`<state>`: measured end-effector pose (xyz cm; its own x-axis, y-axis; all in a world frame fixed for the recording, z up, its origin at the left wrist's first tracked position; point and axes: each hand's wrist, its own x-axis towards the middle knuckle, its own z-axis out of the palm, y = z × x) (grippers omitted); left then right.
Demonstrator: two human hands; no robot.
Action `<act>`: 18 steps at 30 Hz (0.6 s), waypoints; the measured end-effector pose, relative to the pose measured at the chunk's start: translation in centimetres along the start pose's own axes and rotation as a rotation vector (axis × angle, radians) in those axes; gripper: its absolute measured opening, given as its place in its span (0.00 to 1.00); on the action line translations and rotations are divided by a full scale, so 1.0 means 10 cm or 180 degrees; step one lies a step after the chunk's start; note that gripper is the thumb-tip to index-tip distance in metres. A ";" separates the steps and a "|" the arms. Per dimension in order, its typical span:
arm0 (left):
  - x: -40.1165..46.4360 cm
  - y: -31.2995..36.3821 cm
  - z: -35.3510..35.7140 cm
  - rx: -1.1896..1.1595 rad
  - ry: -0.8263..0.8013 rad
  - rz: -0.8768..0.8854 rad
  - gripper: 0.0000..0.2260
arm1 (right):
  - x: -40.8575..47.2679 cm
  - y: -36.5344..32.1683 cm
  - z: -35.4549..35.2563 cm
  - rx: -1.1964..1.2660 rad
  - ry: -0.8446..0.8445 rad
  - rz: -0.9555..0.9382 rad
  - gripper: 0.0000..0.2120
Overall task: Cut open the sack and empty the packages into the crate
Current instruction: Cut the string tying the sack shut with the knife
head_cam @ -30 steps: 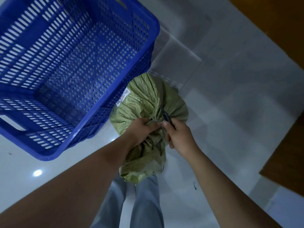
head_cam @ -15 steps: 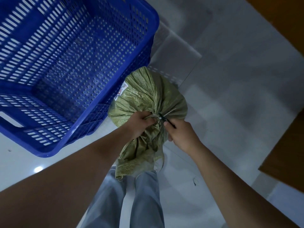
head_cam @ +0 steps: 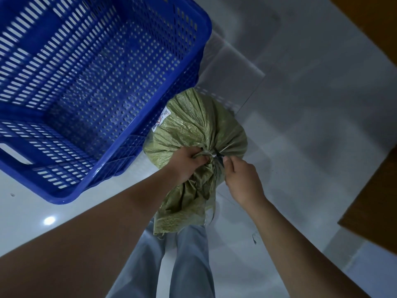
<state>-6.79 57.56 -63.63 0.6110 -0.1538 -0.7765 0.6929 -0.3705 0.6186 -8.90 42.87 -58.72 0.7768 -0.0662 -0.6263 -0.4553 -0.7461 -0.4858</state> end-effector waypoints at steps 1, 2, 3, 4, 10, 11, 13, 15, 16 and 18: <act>0.00 -0.01 0.00 0.0072 0.0021 0.0045 0.08 | 0.02 -0.02 -0.02 0.0032 0.0020 0.0036 0.17; 0.00 0.00 0.01 0.0172 0.0035 0.0099 0.10 | 0.03 -0.04 -0.04 0.0121 0.0032 0.0048 0.16; -0.01 0.01 0.00 0.0295 0.0037 0.0155 0.10 | 0.05 -0.08 -0.08 0.0355 0.0058 0.0078 0.17; -0.01 0.01 0.00 0.0431 0.0032 0.0204 0.10 | 0.06 -0.12 -0.12 0.0749 0.0099 0.0156 0.18; -0.04 0.08 -0.03 0.0992 -0.0060 0.0375 0.13 | 0.27 -0.22 -0.43 0.1850 0.0499 0.0378 0.19; -0.04 0.09 -0.04 0.1018 -0.0112 0.0384 0.11 | 0.32 -0.18 -0.43 0.1728 0.0365 0.0469 0.19; -0.04 0.11 -0.09 0.0994 -0.0255 0.0396 0.07 | 0.38 -0.10 -0.39 0.1327 -0.0157 0.0586 0.20; -0.02 0.14 -0.15 0.0953 -0.0423 0.0395 0.05 | 0.40 -0.02 -0.32 0.0929 -0.0697 0.0526 0.22; -0.01 0.16 -0.18 0.0917 -0.0515 0.0355 0.03 | 0.40 0.01 -0.28 0.0802 -0.0896 0.0488 0.22; 0.01 0.20 -0.25 0.0894 -0.0680 0.0278 0.02 | 0.41 0.04 -0.23 0.0763 -0.1163 0.0485 0.24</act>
<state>-4.40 59.08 -62.16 0.5489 -0.3728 -0.7481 0.4913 -0.5802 0.6496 -4.91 40.74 -60.04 0.5084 0.1067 -0.8545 -0.6736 -0.5688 -0.4719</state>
